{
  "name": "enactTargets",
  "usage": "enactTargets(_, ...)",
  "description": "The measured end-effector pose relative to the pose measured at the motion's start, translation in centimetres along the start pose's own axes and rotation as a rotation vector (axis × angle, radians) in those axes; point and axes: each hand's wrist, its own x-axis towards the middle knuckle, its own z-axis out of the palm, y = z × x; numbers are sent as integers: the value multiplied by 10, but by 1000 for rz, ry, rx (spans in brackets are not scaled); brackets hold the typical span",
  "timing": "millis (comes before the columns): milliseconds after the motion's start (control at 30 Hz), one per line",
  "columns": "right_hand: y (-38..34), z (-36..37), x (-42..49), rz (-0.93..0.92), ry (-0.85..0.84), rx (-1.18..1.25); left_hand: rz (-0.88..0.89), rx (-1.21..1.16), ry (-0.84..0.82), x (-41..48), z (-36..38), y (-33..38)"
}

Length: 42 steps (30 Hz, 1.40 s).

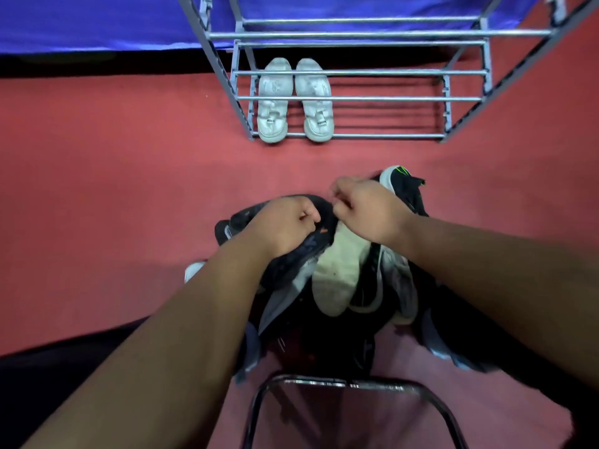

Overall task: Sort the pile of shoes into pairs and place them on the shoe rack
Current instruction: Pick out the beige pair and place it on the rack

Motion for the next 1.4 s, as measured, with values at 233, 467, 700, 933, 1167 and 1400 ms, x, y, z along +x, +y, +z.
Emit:
enactTargets(233, 4, 12, -93, 167, -452, -310, -51, 295, -156, -65, 57, -7)
enactTargets(467, 18, 41, -110, 200, -588, -512, -237, 263, -298, -63, 120, -48)
enactTargets(700, 28, 57, -103, 95, -629, -666, -255, 366, -202, -52, 151, -18)
enactTargets(933, 46, 52, -88, 201, -378, -519, -347, 210, -165, -41, 134, -16)
enactTargets(1167, 49, 40, -63, 26, -127, -349, -281, -196, -276, -26, 26, 11)
enactTargets(1400, 23, 24, -40, 368, -115, 465, -168, -566, 238, -18, -10, 7)
